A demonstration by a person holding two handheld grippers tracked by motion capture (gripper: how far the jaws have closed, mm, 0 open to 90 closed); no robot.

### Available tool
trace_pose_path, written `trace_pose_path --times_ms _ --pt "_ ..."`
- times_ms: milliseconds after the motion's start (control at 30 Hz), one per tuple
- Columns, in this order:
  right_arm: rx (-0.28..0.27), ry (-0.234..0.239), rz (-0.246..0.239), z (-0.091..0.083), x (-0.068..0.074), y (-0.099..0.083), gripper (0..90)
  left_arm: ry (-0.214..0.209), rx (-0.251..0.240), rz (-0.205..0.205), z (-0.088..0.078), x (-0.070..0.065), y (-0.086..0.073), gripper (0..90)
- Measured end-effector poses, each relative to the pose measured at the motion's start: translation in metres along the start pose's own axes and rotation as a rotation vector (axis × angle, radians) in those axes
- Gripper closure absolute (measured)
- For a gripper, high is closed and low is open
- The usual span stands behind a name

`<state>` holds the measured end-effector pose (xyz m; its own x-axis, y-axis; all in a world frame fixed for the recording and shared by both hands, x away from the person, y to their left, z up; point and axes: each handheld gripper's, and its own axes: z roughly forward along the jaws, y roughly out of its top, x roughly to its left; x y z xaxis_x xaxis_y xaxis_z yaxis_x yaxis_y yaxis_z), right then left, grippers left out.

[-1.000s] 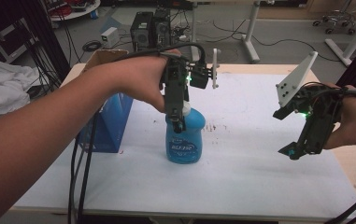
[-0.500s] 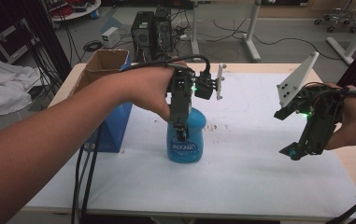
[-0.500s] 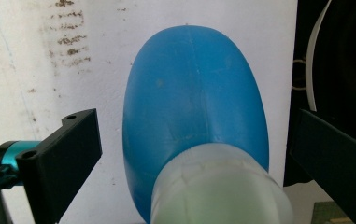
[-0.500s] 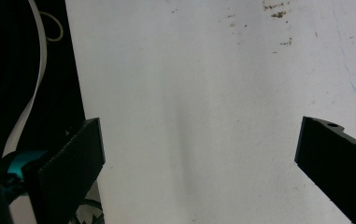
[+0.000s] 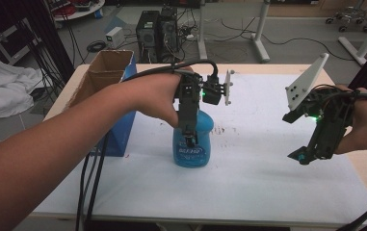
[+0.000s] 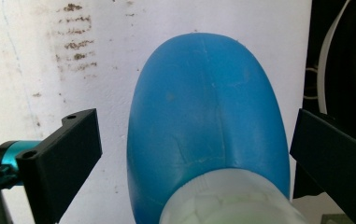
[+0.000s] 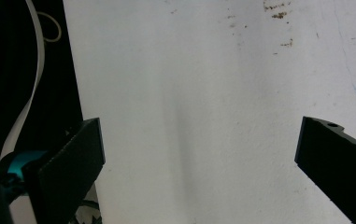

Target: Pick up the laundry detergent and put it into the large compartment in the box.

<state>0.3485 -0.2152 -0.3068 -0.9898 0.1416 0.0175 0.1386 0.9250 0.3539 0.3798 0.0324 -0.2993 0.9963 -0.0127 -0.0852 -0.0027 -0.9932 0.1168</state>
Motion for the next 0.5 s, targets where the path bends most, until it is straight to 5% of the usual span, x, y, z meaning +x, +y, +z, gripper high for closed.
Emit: trace_pose_path --times_ms 500 --pt "-0.001 -0.002 0.000 0.0010 0.0007 0.0009 0.6 0.018 0.025 0.021 0.0009 -0.0047 0.0036 10.6"
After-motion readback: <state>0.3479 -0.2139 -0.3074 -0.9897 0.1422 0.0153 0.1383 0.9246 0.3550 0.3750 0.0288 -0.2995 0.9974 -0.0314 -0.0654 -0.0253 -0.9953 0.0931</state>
